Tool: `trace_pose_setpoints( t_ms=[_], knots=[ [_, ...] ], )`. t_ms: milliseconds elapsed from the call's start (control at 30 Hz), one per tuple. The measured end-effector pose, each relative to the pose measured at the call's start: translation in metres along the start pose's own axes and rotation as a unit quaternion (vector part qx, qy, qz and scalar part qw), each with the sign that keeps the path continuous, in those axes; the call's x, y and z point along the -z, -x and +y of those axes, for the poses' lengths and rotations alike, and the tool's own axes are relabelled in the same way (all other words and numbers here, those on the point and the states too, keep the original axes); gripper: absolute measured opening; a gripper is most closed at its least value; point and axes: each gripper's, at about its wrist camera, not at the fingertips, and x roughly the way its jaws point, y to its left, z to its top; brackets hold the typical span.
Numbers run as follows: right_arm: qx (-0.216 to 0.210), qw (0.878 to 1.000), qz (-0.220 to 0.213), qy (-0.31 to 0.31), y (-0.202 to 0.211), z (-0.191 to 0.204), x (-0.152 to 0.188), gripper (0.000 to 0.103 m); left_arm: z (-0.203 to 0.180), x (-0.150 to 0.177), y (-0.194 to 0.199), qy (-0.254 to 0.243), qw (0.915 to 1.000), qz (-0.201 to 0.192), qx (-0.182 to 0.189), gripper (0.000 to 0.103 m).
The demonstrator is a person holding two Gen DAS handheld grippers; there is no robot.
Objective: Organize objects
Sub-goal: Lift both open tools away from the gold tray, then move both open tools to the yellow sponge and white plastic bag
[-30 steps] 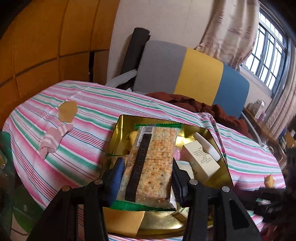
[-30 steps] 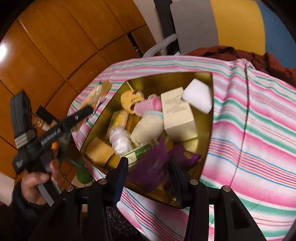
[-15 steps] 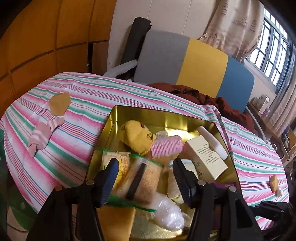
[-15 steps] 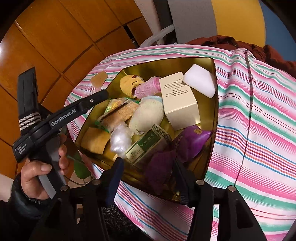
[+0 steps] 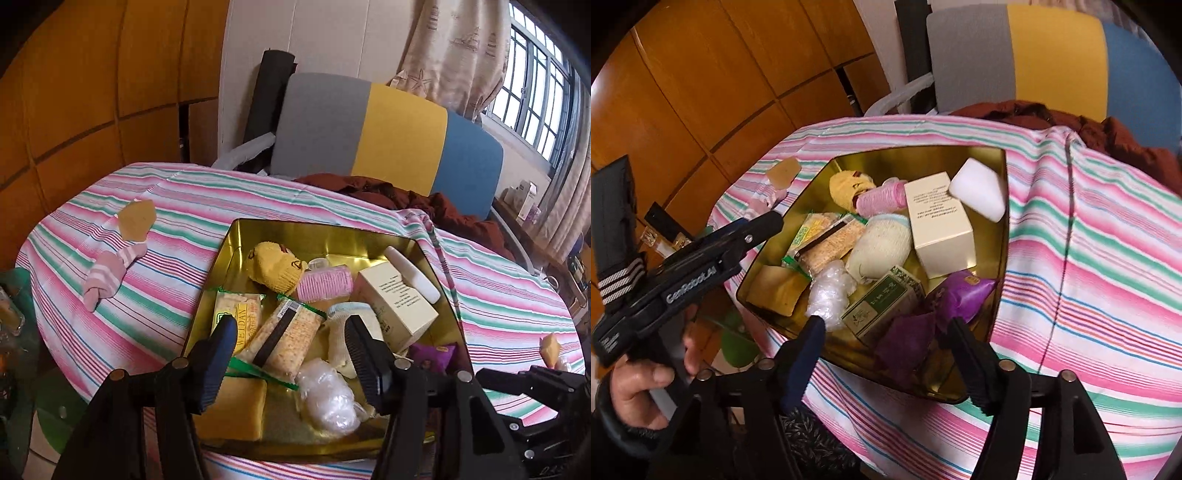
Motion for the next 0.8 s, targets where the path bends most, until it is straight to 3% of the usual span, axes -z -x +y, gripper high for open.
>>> trace_pose_setpoints(
  t_ms=[367,400,800],
  knots=[
    [0.098,0.993,-0.069,0.005,0.027,0.001,-0.001,0.085,-0.01,0.011,0.023,-0.005,0.9997,-0.021,-0.014,0.061],
    [0.103,0.992,-0.071,0.004,0.029,0.0,-0.001,0.089,-0.011,0.013,0.024,-0.004,0.9997,-0.022,-0.014,0.061],
    [0.126,0.988,-0.094,-0.009,0.043,-0.012,0.003,0.091,-0.04,0.021,0.03,-0.047,0.9988,-0.015,0.001,0.061]
  ],
)
